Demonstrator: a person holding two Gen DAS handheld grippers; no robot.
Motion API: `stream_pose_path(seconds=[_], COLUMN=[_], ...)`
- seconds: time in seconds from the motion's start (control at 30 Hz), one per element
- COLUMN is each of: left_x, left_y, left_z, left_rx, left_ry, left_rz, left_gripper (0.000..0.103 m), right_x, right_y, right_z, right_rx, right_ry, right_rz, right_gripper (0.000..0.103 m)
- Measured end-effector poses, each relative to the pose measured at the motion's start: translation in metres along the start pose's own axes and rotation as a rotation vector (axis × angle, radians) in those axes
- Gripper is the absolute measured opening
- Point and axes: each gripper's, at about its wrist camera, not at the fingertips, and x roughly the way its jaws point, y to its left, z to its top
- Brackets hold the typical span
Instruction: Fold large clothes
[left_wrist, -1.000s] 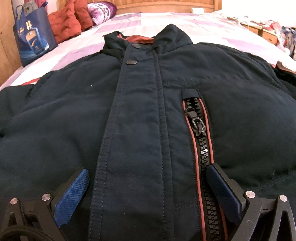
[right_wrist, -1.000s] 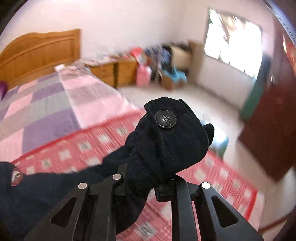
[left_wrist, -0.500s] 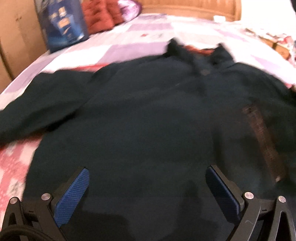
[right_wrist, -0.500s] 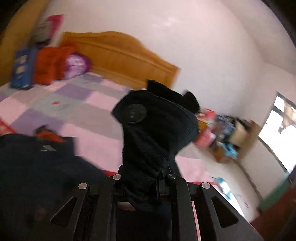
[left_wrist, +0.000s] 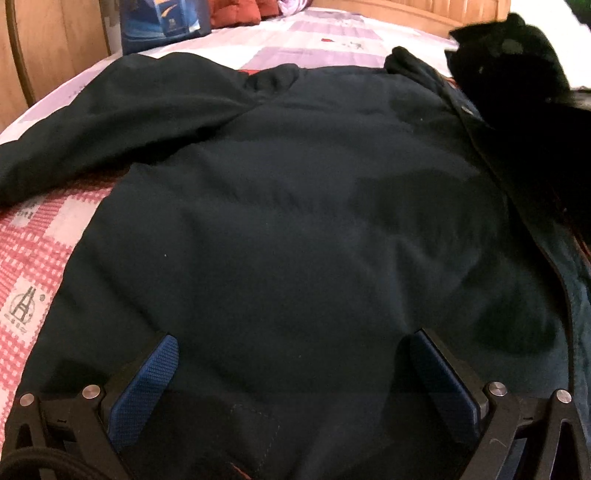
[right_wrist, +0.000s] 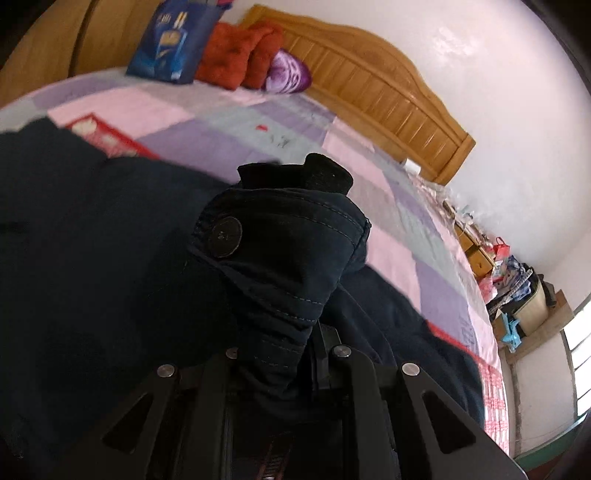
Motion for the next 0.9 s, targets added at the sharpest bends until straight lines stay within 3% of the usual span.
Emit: stream_pose_path(seconds=[0.2,0.53,0.9], left_x=[0.002,0.002,0.003], left_y=[-0.002,-0.003,-0.004], left_z=[-0.002,-0.006,-0.007], left_rx=[0.002,-0.002,-0.002], left_ry=[-0.007,-0.016,-0.018], left_rz=[0.01,0.012,0.016], left_gripper=[0.103,0.103,0.103], right_x=[0.008,0.0,0.004], right_y=[0.016,0.009,0.038], right_z=[-0.015,-0.011,-0.012], right_rx=[-0.03,-0.009,-0.116], right_ry=[0.003,-0.011,0.055], right_rz=[-0.013,-0.009,-0.072], right_gripper=[0.017,0.017,0.025])
